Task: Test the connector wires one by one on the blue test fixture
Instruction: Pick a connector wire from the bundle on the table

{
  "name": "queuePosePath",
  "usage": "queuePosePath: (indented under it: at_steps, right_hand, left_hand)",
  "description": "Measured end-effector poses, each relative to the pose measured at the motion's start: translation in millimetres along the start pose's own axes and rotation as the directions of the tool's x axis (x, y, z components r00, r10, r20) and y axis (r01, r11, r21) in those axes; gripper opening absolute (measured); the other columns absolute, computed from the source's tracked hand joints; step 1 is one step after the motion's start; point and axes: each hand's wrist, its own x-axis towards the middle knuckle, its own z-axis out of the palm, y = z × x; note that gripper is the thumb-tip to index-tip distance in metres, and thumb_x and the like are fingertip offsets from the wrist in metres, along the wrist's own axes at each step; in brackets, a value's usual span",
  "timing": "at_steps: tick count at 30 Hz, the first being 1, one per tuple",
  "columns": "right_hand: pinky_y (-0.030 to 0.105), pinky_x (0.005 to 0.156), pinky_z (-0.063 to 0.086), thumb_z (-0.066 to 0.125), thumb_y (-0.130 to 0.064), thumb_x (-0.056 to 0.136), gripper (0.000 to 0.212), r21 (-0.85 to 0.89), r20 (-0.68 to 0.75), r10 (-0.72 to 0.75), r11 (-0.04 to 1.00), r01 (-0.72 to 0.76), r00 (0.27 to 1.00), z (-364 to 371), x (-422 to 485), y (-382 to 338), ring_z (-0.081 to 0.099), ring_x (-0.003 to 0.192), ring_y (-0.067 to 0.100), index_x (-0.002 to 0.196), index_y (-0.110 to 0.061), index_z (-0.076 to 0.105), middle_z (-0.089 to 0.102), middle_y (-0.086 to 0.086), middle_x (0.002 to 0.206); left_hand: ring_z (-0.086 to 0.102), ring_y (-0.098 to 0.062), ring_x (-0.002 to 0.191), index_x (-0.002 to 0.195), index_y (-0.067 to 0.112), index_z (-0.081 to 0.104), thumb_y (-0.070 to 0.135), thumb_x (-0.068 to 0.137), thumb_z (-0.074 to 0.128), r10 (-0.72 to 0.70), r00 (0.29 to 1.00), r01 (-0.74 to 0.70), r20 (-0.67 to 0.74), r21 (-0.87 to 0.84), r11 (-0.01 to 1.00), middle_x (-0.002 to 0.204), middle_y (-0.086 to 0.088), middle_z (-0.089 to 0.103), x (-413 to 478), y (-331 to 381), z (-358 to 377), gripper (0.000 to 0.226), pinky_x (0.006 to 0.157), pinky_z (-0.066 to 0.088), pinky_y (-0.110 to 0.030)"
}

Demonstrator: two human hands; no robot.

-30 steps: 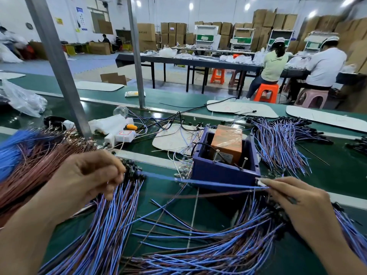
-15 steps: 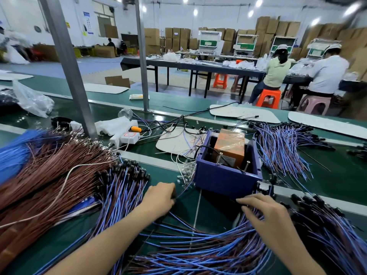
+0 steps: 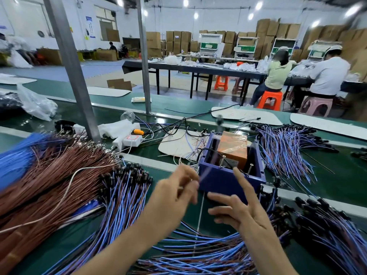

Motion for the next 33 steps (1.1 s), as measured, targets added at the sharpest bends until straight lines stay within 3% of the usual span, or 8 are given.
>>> queuePosePath:
  at_steps: [5, 13, 16, 20, 24, 29, 31, 33]
  right_hand:
    - [0.016, 0.045, 0.042, 0.056, -0.033, 0.08, 0.03, 0.134, -0.143, -0.039, 0.989, 0.058, 0.989, 6, 2, -10, 0.055, 0.052, 0.011, 0.106, -0.031, 0.072, 0.075, 0.007, 0.097]
    - [0.015, 0.035, 0.019, 0.048, -0.027, 0.095, 0.028, 0.093, -0.383, 0.115, 0.992, -0.086, 0.917, -52, 1, -8, 0.021, 0.036, 0.009, 0.098, -0.012, 0.072, 0.035, 0.003, 0.049]
    - [0.016, 0.036, 0.017, 0.042, -0.02, 0.102, 0.028, 0.034, -0.389, 0.192, 0.98, -0.195, 0.901, -67, 7, 0, 0.018, 0.036, 0.009, 0.101, -0.008, 0.068, 0.031, 0.001, 0.048]
    - [0.02, 0.036, 0.023, 0.046, -0.019, 0.101, 0.024, -0.099, -0.392, 0.285, 0.932, -0.348, 0.875, -68, 14, 4, 0.025, 0.032, 0.009, 0.095, -0.009, 0.066, 0.048, 0.007, 0.048]
    - [0.031, 0.049, 0.034, 0.059, -0.043, 0.091, 0.054, -0.642, -0.525, 0.143, 0.58, -0.501, 0.839, -70, 21, 3, 0.05, 0.046, 0.019, 0.051, -0.007, 0.058, 0.05, -0.005, 0.037]
    - [0.029, 0.052, 0.039, 0.045, -0.071, 0.084, 0.07, -0.752, -0.561, 0.142, 0.325, -0.574, 0.816, -64, 28, -16, 0.057, 0.058, 0.026, 0.055, -0.009, 0.058, 0.06, 0.009, 0.059]
    - [0.028, 0.051, 0.038, 0.052, -0.067, 0.082, 0.059, -0.772, -0.498, 0.085, 0.408, -0.486, 0.863, -60, 27, -30, 0.057, 0.06, 0.02, 0.053, -0.015, 0.056, 0.059, 0.005, 0.057]
    - [0.017, 0.052, 0.042, 0.064, -0.055, 0.078, 0.036, -0.689, -0.268, 0.099, 0.676, -0.262, 0.958, -50, 23, -45, 0.06, 0.059, 0.004, 0.066, -0.021, 0.069, 0.068, -0.004, 0.063]
  left_hand:
    - [0.044, 0.0, 0.052, 0.095, 0.032, 0.055, 0.013, 0.097, 0.051, 0.016, 0.955, 0.009, 0.296, -0.085, 0.996, 0.065, 0.015, 0.062, -29, 10, 16, 0.02, 0.054, 0.031, -0.009]
    - [0.06, -0.002, 0.061, 0.102, 0.04, 0.068, 0.029, 0.093, 0.059, -0.141, 0.892, 0.101, 0.43, 0.116, 0.988, 0.077, 0.024, 0.07, -55, -16, -31, 0.017, 0.06, 0.044, -0.013]
    - [0.067, 0.0, 0.074, 0.094, 0.042, 0.072, 0.029, 0.091, 0.061, -0.231, 0.876, 0.184, 0.423, 0.149, 0.971, 0.079, 0.024, 0.071, -64, -20, -47, 0.016, 0.067, 0.046, -0.01]
    - [0.057, 0.004, 0.054, 0.088, 0.049, 0.069, 0.028, 0.085, 0.068, -0.282, 0.912, 0.269, 0.297, 0.084, 0.959, 0.072, 0.014, 0.072, -65, -18, -49, 0.021, 0.055, 0.037, -0.007]
    - [0.056, 0.0, 0.053, 0.08, 0.044, 0.072, 0.033, 0.08, 0.071, -0.286, 0.929, 0.294, 0.233, 0.0, 0.956, 0.07, 0.01, 0.072, -57, -14, -41, 0.011, 0.056, 0.043, -0.013]
    - [0.06, -0.001, 0.054, 0.079, 0.039, 0.072, 0.031, 0.079, 0.074, -0.211, 0.956, 0.217, 0.203, -0.008, 0.976, 0.063, 0.011, 0.069, -40, -5, -30, 0.008, 0.057, 0.049, -0.017]
    - [0.06, -0.002, 0.055, 0.08, 0.037, 0.072, 0.028, 0.08, 0.074, -0.182, 0.965, 0.185, 0.187, 0.001, 0.983, 0.063, 0.011, 0.069, -30, 1, -25, 0.01, 0.058, 0.052, -0.02]
    - [0.06, -0.002, 0.056, 0.08, 0.034, 0.072, 0.027, 0.079, 0.075, -0.148, 0.972, 0.152, 0.18, -0.007, 0.988, 0.064, 0.01, 0.069, -17, 9, -19, 0.008, 0.058, 0.052, -0.022]
